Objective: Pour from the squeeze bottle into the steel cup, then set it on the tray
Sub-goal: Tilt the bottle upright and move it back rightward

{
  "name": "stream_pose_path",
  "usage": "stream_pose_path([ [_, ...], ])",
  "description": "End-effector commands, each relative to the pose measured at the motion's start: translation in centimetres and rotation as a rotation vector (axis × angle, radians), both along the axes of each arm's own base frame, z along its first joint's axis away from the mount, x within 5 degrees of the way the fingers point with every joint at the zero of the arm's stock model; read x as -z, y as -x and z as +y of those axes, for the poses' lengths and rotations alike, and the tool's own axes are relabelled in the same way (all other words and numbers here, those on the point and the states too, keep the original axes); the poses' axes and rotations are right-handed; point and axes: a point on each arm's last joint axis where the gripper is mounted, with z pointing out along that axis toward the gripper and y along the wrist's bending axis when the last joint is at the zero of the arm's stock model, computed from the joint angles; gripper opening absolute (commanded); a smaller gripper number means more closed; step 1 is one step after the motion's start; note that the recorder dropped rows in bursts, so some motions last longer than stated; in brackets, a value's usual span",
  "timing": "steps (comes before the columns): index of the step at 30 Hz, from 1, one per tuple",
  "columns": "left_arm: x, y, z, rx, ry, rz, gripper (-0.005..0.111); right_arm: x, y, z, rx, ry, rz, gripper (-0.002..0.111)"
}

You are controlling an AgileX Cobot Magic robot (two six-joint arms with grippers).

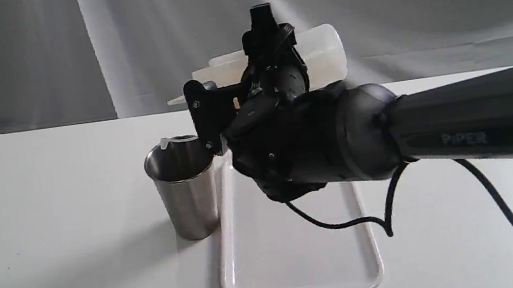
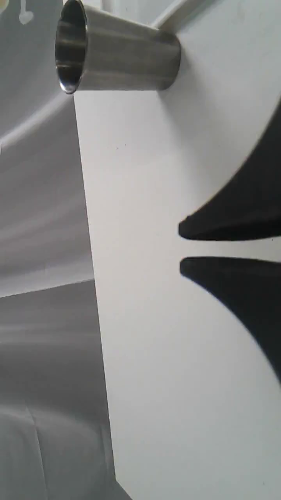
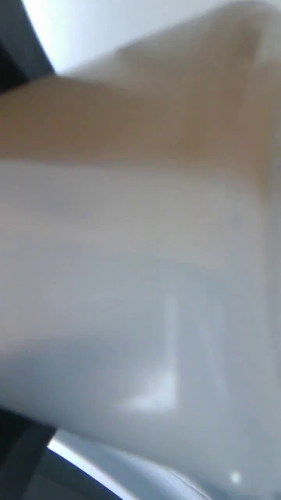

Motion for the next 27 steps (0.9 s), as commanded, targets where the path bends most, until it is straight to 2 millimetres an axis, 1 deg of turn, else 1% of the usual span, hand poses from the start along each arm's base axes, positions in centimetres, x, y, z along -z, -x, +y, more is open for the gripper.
stream_pose_path([
  [1, 0.1, 0.0, 0.0, 0.004, -0.001, -0.008, 0.008, -1.0, 0.1, -0.2, 0.048, -0.132, -0.061, 0.000],
  [5, 0.1, 0.0, 0.0, 0.004, -0.001, -0.008, 0.008, -1.1, 0.1, -0.2, 0.101, -0.340, -0.116, 0.000],
  [7, 0.1, 0.0, 0.0, 0.004, -0.001, -0.008, 0.008, -1.7, 0.3, -0.3, 0.128, -0.460, -0.150, 0.000],
  [8, 0.1, 0.0, 0.0, 0.004, -0.001, -0.008, 0.008, -2.0, 0.4, -0.4, 0.146, -0.546, -0.172, 0.000],
  [12, 0.1, 0.0, 0.0, 0.004, -0.001, -0.008, 0.008, -3.7, 1.0, -0.8, 0.193, -0.763, -0.239, 0.000],
  [16, 0.1, 0.0, 0.0, 0.004, -0.001, -0.008, 0.008, -4.9, 2.2, -1.3, 0.187, -0.914, -0.253, 0.000],
  [22, 0.1, 0.0, 0.0, 0.004, -0.001, -0.008, 0.008, -6.9, 4.6, -3.0, 0.186, -1.072, -0.294, 0.000],
  [27, 0.1, 0.0, 0.0, 0.004, -0.001, -0.008, 0.008, -8.8, 6.6, -3.9, 0.176, -1.205, -0.260, 0.000],
])
